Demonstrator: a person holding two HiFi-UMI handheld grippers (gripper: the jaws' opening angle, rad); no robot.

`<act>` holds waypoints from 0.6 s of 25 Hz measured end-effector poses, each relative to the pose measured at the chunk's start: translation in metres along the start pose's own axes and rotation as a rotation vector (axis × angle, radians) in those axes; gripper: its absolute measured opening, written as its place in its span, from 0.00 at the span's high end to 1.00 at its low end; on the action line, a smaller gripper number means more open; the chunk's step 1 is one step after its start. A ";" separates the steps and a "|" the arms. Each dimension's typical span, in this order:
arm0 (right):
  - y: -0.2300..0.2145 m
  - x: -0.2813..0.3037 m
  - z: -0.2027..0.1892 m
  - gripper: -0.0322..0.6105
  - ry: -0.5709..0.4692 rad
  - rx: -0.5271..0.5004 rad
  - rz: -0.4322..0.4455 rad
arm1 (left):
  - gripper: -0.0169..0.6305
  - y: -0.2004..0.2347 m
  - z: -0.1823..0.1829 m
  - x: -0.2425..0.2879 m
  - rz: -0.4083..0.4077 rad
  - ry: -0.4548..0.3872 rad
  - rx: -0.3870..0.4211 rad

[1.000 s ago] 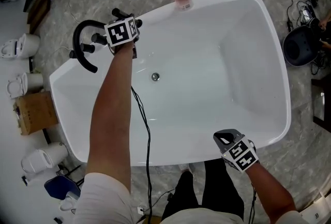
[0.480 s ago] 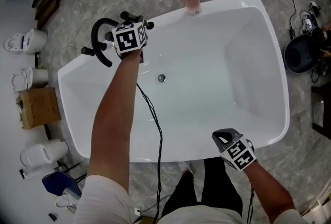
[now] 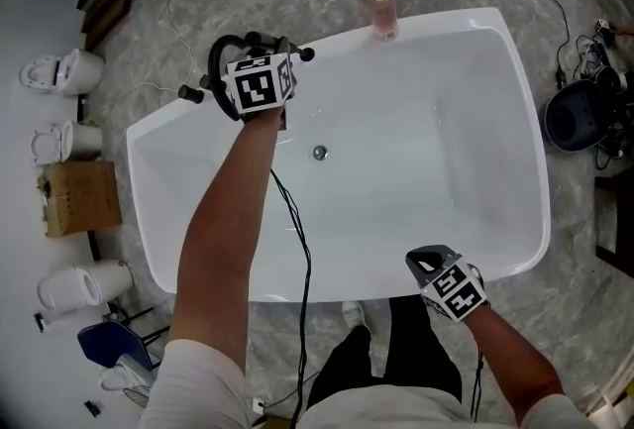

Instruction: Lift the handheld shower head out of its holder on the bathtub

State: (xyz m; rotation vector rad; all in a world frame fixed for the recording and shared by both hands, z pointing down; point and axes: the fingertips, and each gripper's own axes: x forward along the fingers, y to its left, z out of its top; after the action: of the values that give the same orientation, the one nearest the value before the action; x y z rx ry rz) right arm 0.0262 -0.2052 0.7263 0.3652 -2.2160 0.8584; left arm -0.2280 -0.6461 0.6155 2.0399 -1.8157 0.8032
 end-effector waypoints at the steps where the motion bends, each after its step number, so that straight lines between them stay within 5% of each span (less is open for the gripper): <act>1: 0.002 -0.001 0.002 0.93 -0.001 -0.005 -0.001 | 0.76 -0.002 0.003 -0.006 -0.003 -0.007 0.003; 15: 0.043 -0.025 0.017 0.93 -0.019 -0.023 -0.041 | 0.76 -0.009 0.053 -0.111 -0.041 -0.082 0.090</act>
State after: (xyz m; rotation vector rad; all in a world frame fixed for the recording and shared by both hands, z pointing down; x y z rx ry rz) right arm 0.0141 -0.1842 0.6793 0.4078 -2.2266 0.8102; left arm -0.2131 -0.5846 0.5098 2.1891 -1.8053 0.8149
